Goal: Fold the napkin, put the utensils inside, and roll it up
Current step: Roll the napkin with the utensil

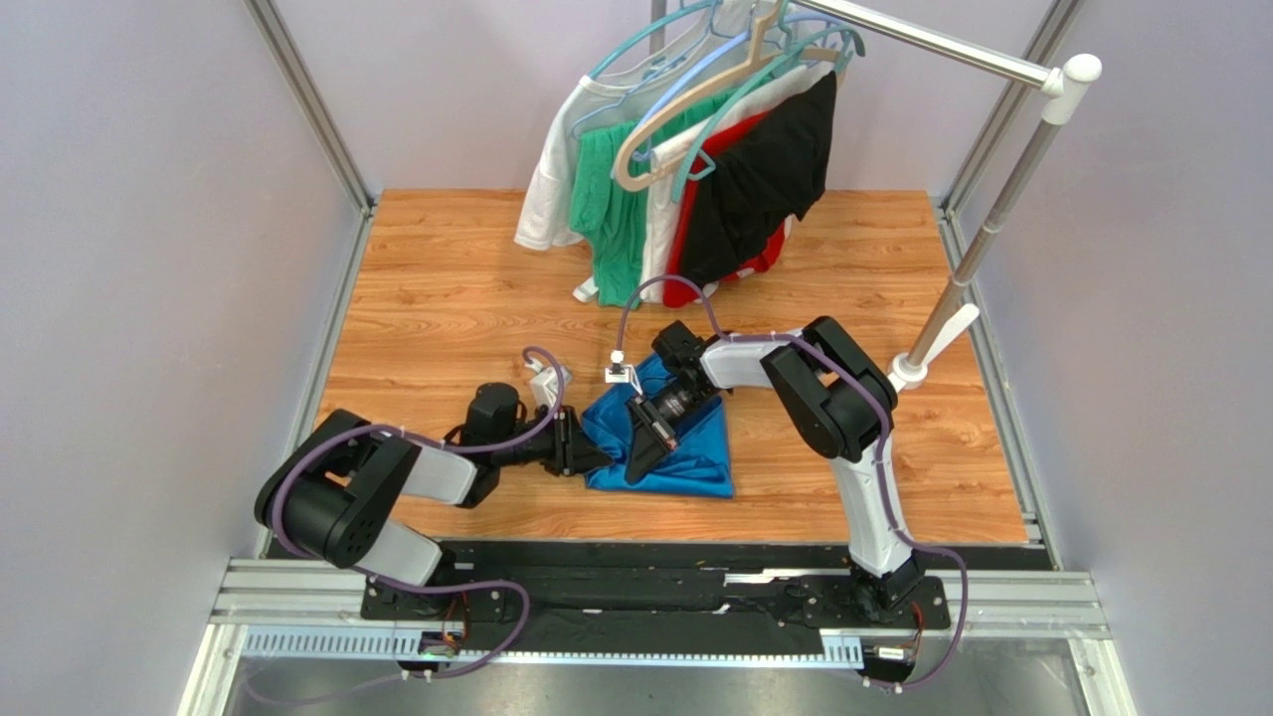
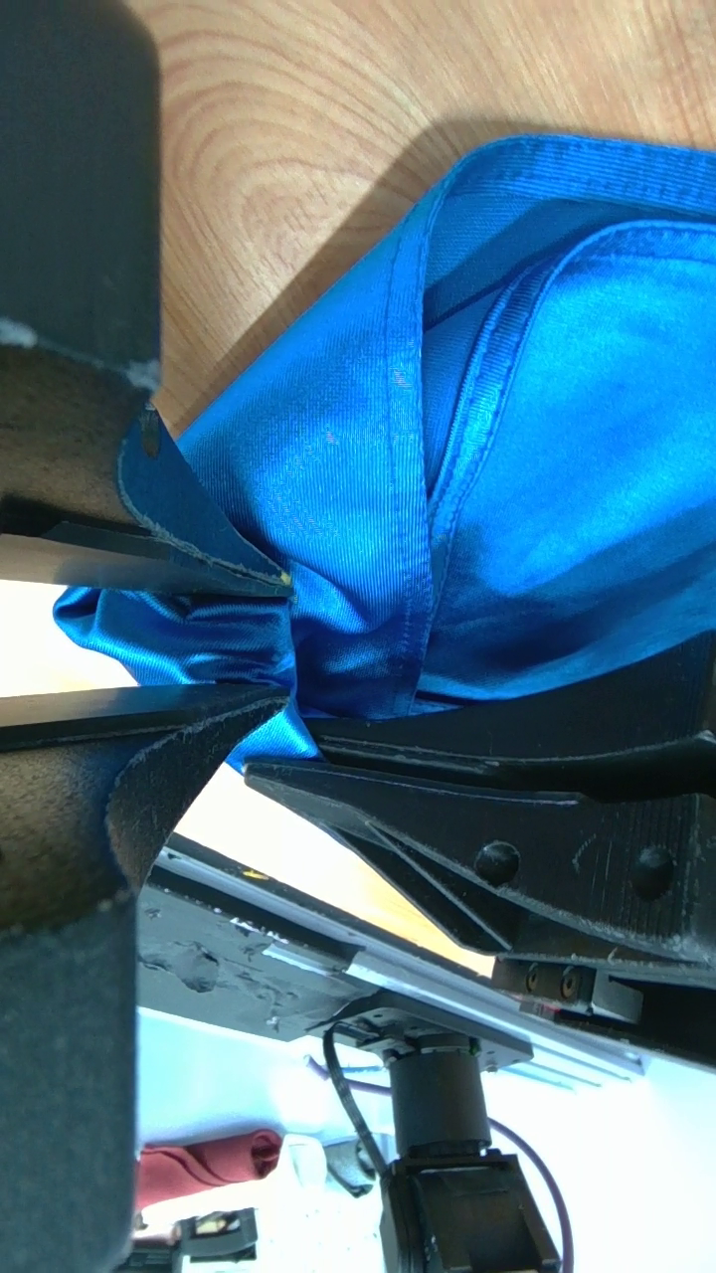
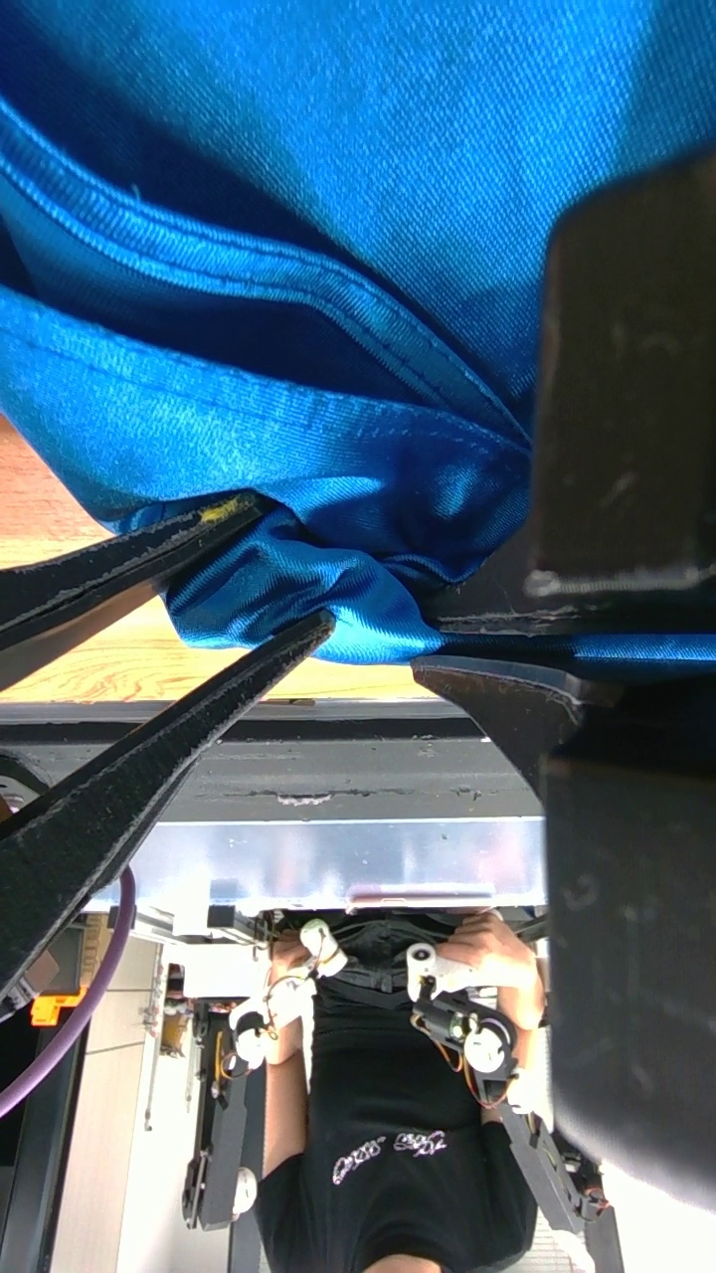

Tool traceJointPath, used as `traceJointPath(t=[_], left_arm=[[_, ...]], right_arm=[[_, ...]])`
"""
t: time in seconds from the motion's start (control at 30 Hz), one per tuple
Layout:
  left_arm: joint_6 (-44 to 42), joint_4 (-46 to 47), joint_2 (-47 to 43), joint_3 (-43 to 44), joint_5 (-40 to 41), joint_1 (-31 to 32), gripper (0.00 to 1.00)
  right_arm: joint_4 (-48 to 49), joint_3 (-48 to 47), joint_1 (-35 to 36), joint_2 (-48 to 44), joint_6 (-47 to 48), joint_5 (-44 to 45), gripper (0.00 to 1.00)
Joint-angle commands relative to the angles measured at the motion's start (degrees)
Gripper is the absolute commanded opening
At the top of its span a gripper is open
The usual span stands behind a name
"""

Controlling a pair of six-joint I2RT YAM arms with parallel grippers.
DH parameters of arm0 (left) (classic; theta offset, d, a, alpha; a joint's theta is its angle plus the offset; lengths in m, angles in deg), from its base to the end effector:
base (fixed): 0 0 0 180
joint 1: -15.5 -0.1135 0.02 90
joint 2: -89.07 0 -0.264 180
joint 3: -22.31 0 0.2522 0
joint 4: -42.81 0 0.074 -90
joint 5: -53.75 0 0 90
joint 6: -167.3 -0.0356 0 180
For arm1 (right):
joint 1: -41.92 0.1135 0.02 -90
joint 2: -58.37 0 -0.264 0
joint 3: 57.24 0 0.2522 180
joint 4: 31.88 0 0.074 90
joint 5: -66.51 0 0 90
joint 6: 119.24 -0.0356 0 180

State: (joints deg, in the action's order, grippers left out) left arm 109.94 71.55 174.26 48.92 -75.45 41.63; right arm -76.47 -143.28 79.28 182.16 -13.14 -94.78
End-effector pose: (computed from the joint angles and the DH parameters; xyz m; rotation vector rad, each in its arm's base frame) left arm 0.1853 -0.1160 0.1108 0.3278 2.2202 -1.3066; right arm 0.2797 0.2559 0.0938 1.2136 -2.1470 -1.7667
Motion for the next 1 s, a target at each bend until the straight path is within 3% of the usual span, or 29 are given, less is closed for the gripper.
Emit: traceJointPath(t=[0.0, 0.13, 0.33, 0.4, 0.43, 0.5, 0.53, 0.57, 0.83, 0.97], left_arm=[[-0.56, -8.91, -1.25, -0.01, -4.31, 2.17, 0.0], [-0.91, -14.71, -2.48, 0.78, 0.51, 2.17, 0.0], [0.05, -18.24, -5.03, 0.43, 4.91, 2.17, 0.0], [0.67, -18.68, -5.29, 0.26, 5.8, 2.17, 0.0], [0.84, -18.68, -5.29, 0.17, 6.24, 2.17, 0.0], [1.19, -18.94, -5.12, 0.17, 6.68, 2.17, 0.0], [1.37, -19.03, -4.95, 0.17, 7.12, 2.17, 0.0], [1.37, -19.03, -4.86, 0.25, 7.21, 2.17, 0.0], [1.81, -19.12, -5.29, -0.1, 8.17, 2.17, 0.0], [2.42, -20.26, -4.94, 0.6, 9.84, 2.17, 0.0]], right_arm=[[5.61, -3.32, -1.07, 0.14, 0.08, 3.96, 0.0], [6.13, -2.62, -1.15, -1.09, -1.15, 6.07, 0.0], [7.45, -1.56, -1.24, -3.72, -3.44, 8.71, 0.26], [8.15, -0.51, -1.15, -4.86, -3.88, 9.67, 0.39], [8.41, -0.07, -1.24, -6.26, -4.49, 10.11, 0.41], [9.29, 1.24, -1.33, -7.76, -5.11, 11.52, 0.61], [9.73, 1.69, -1.42, -8.55, -5.55, 12.13, 0.62], [10.87, 2.22, -1.59, -10.3, -6.42, 13.27, 0.82], [21.06, 13.18, -2.65, -23.84, -13.02, 32.5, 0.87], [28.34, 22.49, 3.3, -33.59, -11.27, 46.64, 0.87]])
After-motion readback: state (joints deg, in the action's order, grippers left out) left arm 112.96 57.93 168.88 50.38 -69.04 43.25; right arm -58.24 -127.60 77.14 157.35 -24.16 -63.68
